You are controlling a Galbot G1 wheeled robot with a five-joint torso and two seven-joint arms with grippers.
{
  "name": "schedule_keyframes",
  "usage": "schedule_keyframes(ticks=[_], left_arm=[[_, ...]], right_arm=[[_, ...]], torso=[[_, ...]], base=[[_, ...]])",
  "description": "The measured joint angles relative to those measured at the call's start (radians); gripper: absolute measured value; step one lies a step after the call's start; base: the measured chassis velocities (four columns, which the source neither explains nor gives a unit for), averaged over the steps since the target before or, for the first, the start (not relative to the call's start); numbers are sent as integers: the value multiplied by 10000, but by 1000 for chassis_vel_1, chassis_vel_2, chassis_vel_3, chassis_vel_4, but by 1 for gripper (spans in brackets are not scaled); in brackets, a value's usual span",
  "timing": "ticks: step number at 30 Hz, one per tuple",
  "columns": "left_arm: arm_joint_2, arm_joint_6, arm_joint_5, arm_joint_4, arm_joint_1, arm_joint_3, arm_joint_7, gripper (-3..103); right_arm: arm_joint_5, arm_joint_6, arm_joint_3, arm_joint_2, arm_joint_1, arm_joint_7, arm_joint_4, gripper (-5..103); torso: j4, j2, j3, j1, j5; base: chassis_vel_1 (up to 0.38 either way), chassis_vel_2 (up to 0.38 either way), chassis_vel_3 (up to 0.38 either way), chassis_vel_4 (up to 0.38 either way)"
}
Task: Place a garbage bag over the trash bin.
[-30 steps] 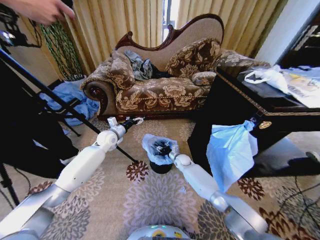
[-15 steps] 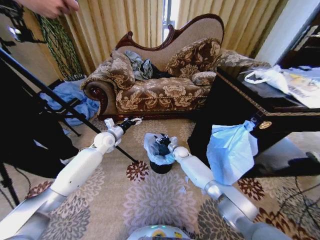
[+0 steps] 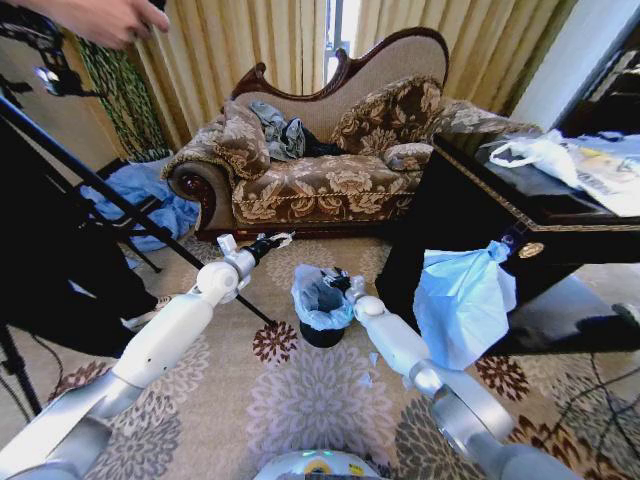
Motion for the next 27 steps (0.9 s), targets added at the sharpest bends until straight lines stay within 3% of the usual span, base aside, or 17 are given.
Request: schedule_keyframes(ticks=[5,11,18,22,27], left_arm=[[75,107,-157,-348,201,-123,-100,98],[275,187,-315,-787,480,-243,-181,98],[642,233,-492,-1401,1052,-548,-213,98],[811,257,-525,-1638,1348,-665,-185,99],[886,269,-491,-1667,1466,-581,-101,102]], right_arm=[[-156,215,50,-22,-84,86,-57,65],[-322,509,374,180,-211,33,-439,66],[-668,926,855,416,-40,-33,-980,69],[-427,955,961,192,-279,-23,-290,66],[230,564,773,-870,-863,-33,1401,64]], torso=[[10,0,-2,-1,-2],[1,1,-1,-2,-1],[6,1,-1,-2,-3],[7,1,-1,-1,0],[5,1,-1,-1,-2]], base=[[0,0,0,0],[0,0,0,0],[0,0,0,0],[0,0,0,0],[0,0,0,0]])
